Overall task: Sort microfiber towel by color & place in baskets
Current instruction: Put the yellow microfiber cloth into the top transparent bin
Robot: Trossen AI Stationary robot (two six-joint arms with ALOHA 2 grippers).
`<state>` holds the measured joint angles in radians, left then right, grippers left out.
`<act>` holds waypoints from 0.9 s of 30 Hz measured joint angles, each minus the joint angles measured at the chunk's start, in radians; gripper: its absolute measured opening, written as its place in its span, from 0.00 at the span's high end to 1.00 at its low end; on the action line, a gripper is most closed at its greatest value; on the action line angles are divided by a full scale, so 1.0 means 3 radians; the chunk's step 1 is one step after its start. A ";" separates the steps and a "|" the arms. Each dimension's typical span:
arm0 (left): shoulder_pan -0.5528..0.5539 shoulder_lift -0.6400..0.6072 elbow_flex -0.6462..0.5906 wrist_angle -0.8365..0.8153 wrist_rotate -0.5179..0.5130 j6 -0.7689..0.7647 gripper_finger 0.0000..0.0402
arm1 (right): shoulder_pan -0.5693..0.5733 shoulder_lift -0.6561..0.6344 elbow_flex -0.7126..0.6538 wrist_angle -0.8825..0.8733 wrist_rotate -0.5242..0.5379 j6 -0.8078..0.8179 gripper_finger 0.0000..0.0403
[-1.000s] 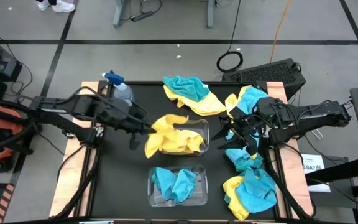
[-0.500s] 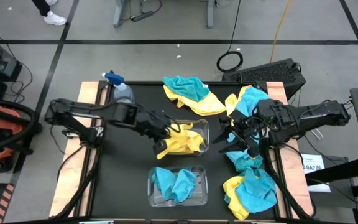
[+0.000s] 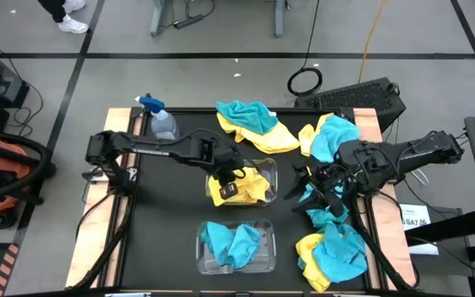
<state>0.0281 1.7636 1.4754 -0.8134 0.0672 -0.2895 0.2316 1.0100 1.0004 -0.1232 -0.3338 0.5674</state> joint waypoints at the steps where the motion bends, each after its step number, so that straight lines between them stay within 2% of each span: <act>1: 0.0008 0.0044 0.0000 0.0005 0.0028 0.0029 0.96 | 0.0024 0.0000 0.0000 -0.0026 0.0028 0.0000 0.47; 15: 0.0046 0.0601 0.0000 0.0151 0.0060 0.0147 0.95 | 0.0206 0.0000 0.0000 -0.0435 0.0331 0.0029 0.47; 22: 0.0046 0.0746 0.0000 0.0178 0.0060 0.0141 0.95 | 0.0396 0.0000 0.0000 -0.1057 0.0330 0.0356 0.47; 27: 0.0046 0.0747 0.0000 0.0178 0.0046 0.0135 0.86 | 0.0646 0.0000 0.0000 -0.1418 0.0403 0.0605 0.47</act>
<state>0.0418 1.9877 1.4754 -0.7601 0.0809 -0.2489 0.4253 1.0100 1.0004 -0.5486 -0.2128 0.7491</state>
